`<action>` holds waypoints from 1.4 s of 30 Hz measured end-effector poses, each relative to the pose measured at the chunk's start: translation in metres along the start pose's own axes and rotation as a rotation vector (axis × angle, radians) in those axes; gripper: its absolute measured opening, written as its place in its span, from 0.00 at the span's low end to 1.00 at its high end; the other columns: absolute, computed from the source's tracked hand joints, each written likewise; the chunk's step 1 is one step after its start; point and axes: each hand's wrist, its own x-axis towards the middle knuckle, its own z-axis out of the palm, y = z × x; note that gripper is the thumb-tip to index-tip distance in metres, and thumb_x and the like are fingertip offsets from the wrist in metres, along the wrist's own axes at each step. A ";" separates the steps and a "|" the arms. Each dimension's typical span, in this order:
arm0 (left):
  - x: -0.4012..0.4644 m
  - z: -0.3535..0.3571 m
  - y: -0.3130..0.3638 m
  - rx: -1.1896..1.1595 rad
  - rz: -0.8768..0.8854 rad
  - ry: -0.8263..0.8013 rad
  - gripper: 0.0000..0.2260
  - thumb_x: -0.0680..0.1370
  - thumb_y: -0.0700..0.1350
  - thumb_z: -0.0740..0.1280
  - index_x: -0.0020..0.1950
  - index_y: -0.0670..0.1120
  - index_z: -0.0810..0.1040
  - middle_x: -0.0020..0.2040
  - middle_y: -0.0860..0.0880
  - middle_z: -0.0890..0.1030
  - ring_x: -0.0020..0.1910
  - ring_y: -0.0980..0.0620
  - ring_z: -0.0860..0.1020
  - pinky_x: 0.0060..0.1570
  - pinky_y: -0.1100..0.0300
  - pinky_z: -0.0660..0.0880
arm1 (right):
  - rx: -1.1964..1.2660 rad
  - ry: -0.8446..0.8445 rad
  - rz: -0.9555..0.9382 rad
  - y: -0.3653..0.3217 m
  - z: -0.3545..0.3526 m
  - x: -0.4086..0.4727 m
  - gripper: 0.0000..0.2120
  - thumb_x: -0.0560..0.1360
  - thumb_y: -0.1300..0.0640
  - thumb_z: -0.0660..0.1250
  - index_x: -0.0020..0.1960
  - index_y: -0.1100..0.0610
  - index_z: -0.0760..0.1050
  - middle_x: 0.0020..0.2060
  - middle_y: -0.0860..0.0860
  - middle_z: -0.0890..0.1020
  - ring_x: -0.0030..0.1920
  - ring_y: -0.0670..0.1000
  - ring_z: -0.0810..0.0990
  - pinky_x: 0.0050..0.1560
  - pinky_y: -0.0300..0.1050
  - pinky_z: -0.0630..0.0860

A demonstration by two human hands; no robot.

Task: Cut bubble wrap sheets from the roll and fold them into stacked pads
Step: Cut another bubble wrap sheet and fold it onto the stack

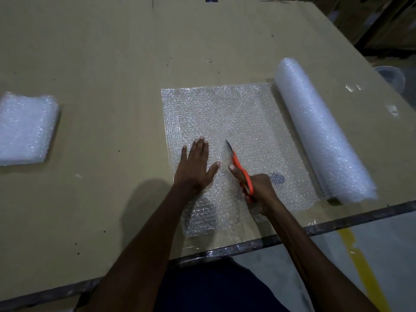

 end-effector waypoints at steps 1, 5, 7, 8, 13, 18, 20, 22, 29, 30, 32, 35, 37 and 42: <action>0.000 0.001 0.000 -0.013 0.003 0.009 0.37 0.81 0.65 0.43 0.82 0.41 0.50 0.82 0.44 0.47 0.81 0.48 0.44 0.78 0.44 0.40 | -0.003 0.000 0.000 0.002 -0.001 0.001 0.26 0.65 0.40 0.82 0.28 0.59 0.76 0.25 0.58 0.76 0.21 0.51 0.70 0.23 0.38 0.65; 0.002 0.001 -0.002 -0.024 -0.002 0.009 0.40 0.78 0.67 0.41 0.82 0.41 0.51 0.82 0.44 0.47 0.81 0.48 0.44 0.76 0.45 0.37 | 0.006 -0.014 0.007 0.002 -0.001 0.003 0.25 0.65 0.39 0.82 0.30 0.60 0.78 0.27 0.58 0.76 0.23 0.52 0.71 0.25 0.40 0.65; 0.005 -0.002 -0.002 -0.051 -0.006 -0.008 0.42 0.76 0.69 0.41 0.82 0.41 0.51 0.82 0.44 0.48 0.81 0.48 0.45 0.75 0.45 0.36 | 0.046 -0.022 0.011 -0.002 0.001 0.006 0.24 0.65 0.42 0.82 0.27 0.58 0.77 0.26 0.58 0.75 0.23 0.52 0.70 0.24 0.39 0.65; 0.007 -0.005 -0.003 -0.062 -0.005 -0.009 0.42 0.76 0.69 0.42 0.82 0.41 0.52 0.82 0.44 0.48 0.81 0.47 0.45 0.75 0.44 0.36 | 0.059 -0.031 0.008 -0.003 0.002 0.008 0.24 0.65 0.42 0.82 0.25 0.57 0.76 0.26 0.58 0.75 0.22 0.52 0.70 0.23 0.38 0.64; 0.030 -0.019 -0.010 -0.090 -0.019 0.026 0.35 0.83 0.64 0.51 0.82 0.42 0.52 0.82 0.46 0.48 0.81 0.49 0.43 0.76 0.44 0.35 | 0.029 -0.036 0.026 -0.001 -0.002 0.009 0.25 0.65 0.41 0.82 0.33 0.62 0.79 0.28 0.60 0.76 0.24 0.52 0.71 0.24 0.39 0.66; 0.062 -0.023 -0.029 -0.049 -0.002 0.028 0.34 0.83 0.63 0.47 0.81 0.41 0.52 0.82 0.43 0.50 0.81 0.47 0.45 0.76 0.42 0.39 | 0.051 -0.050 0.028 -0.004 -0.002 0.007 0.23 0.66 0.43 0.82 0.33 0.61 0.79 0.28 0.60 0.76 0.24 0.52 0.71 0.24 0.38 0.66; 0.069 -0.022 -0.037 -0.005 0.021 0.009 0.35 0.82 0.64 0.45 0.81 0.41 0.52 0.82 0.43 0.50 0.81 0.46 0.45 0.77 0.42 0.40 | 0.050 -0.047 0.028 -0.009 -0.001 0.009 0.23 0.66 0.43 0.82 0.32 0.61 0.78 0.27 0.59 0.75 0.23 0.52 0.71 0.24 0.38 0.65; 0.070 -0.019 -0.043 0.021 0.044 -0.005 0.35 0.83 0.64 0.46 0.82 0.41 0.50 0.82 0.43 0.49 0.81 0.47 0.45 0.77 0.42 0.41 | 0.047 -0.046 0.024 -0.012 0.000 0.011 0.23 0.67 0.44 0.82 0.32 0.62 0.78 0.26 0.59 0.75 0.23 0.51 0.70 0.23 0.37 0.64; 0.067 -0.018 -0.045 0.014 0.043 -0.015 0.34 0.83 0.64 0.46 0.82 0.42 0.48 0.82 0.44 0.47 0.81 0.49 0.44 0.78 0.44 0.40 | 0.013 -0.028 0.022 -0.015 0.002 0.012 0.24 0.67 0.43 0.81 0.28 0.60 0.77 0.26 0.60 0.76 0.22 0.52 0.70 0.23 0.37 0.64; 0.067 -0.017 -0.045 0.008 0.042 -0.018 0.35 0.83 0.64 0.44 0.82 0.42 0.48 0.82 0.44 0.46 0.81 0.49 0.43 0.78 0.44 0.40 | 0.004 -0.029 0.022 -0.017 0.004 0.013 0.25 0.66 0.42 0.81 0.27 0.59 0.77 0.26 0.59 0.76 0.22 0.52 0.71 0.23 0.37 0.65; 0.067 -0.016 -0.046 -0.002 0.042 -0.022 0.36 0.82 0.65 0.43 0.82 0.42 0.47 0.82 0.45 0.45 0.81 0.49 0.43 0.78 0.45 0.39 | -0.005 -0.031 0.023 -0.021 0.008 0.015 0.25 0.66 0.40 0.81 0.28 0.60 0.77 0.26 0.59 0.76 0.23 0.52 0.71 0.23 0.37 0.65; 0.067 -0.016 -0.046 0.002 0.039 -0.021 0.36 0.82 0.66 0.41 0.82 0.42 0.46 0.82 0.45 0.45 0.81 0.49 0.43 0.78 0.45 0.40 | -0.001 -0.025 0.024 -0.024 0.008 0.015 0.24 0.67 0.43 0.81 0.31 0.62 0.78 0.26 0.59 0.76 0.23 0.51 0.71 0.22 0.36 0.65; 0.067 -0.016 -0.045 0.001 0.037 -0.015 0.37 0.81 0.66 0.40 0.82 0.42 0.47 0.82 0.45 0.45 0.81 0.49 0.43 0.78 0.45 0.40 | 0.013 -0.029 0.025 -0.024 0.007 0.015 0.24 0.68 0.44 0.81 0.30 0.62 0.77 0.25 0.58 0.75 0.22 0.51 0.70 0.22 0.35 0.64; 0.066 -0.017 -0.044 -0.006 0.032 -0.018 0.35 0.82 0.65 0.42 0.82 0.43 0.46 0.82 0.45 0.45 0.81 0.50 0.42 0.78 0.46 0.38 | 0.019 -0.044 0.040 -0.028 0.012 0.021 0.24 0.66 0.42 0.82 0.32 0.61 0.78 0.26 0.58 0.75 0.23 0.52 0.70 0.23 0.38 0.64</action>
